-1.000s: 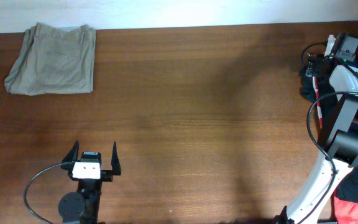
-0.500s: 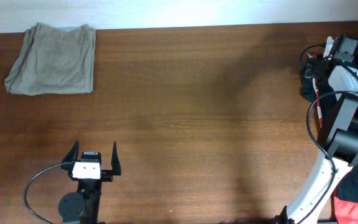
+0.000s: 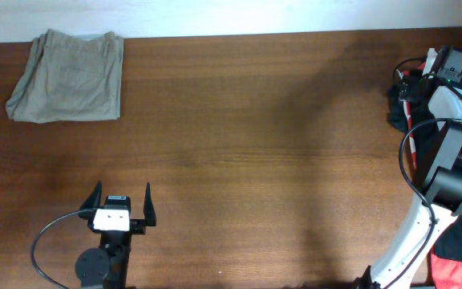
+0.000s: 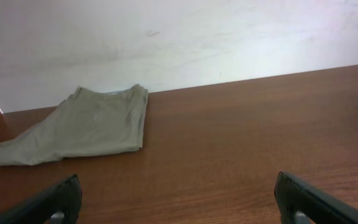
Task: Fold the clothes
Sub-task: 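Grasp the black shorts' waistband with the right gripper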
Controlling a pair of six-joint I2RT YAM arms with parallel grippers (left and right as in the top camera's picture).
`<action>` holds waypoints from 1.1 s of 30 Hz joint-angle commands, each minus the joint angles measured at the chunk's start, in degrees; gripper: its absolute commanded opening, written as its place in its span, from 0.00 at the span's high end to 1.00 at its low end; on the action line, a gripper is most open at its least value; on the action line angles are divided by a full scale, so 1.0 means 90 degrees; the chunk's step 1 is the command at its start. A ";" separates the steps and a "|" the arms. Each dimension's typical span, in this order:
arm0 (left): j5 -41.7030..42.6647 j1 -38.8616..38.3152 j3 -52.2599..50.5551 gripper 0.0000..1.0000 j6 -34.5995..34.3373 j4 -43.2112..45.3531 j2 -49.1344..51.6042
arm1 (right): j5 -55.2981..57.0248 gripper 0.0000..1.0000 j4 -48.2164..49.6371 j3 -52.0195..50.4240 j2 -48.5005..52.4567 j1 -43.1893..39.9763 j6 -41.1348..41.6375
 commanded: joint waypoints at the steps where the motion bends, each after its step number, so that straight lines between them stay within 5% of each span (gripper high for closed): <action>1: -0.0022 0.0019 -0.0024 0.01 -0.0056 -0.0017 -0.0041 | 0.0080 0.11 -0.0017 0.0136 0.0124 -0.0075 0.0034; 12: -0.0024 0.0019 -0.0024 0.01 -0.0056 -0.0017 -0.0041 | 0.0083 0.46 -0.0019 0.0136 0.0124 -0.0070 0.0063; 22: -0.0024 0.0019 -0.0024 0.01 -0.0056 -0.0017 -0.0041 | 0.0083 0.41 -0.0019 0.0138 0.0114 -0.0070 0.0561; 33: -0.0022 0.0019 -0.0024 0.01 -0.0056 -0.0017 -0.0041 | -0.0097 0.69 -0.0049 0.0138 -0.0134 -0.0070 0.0777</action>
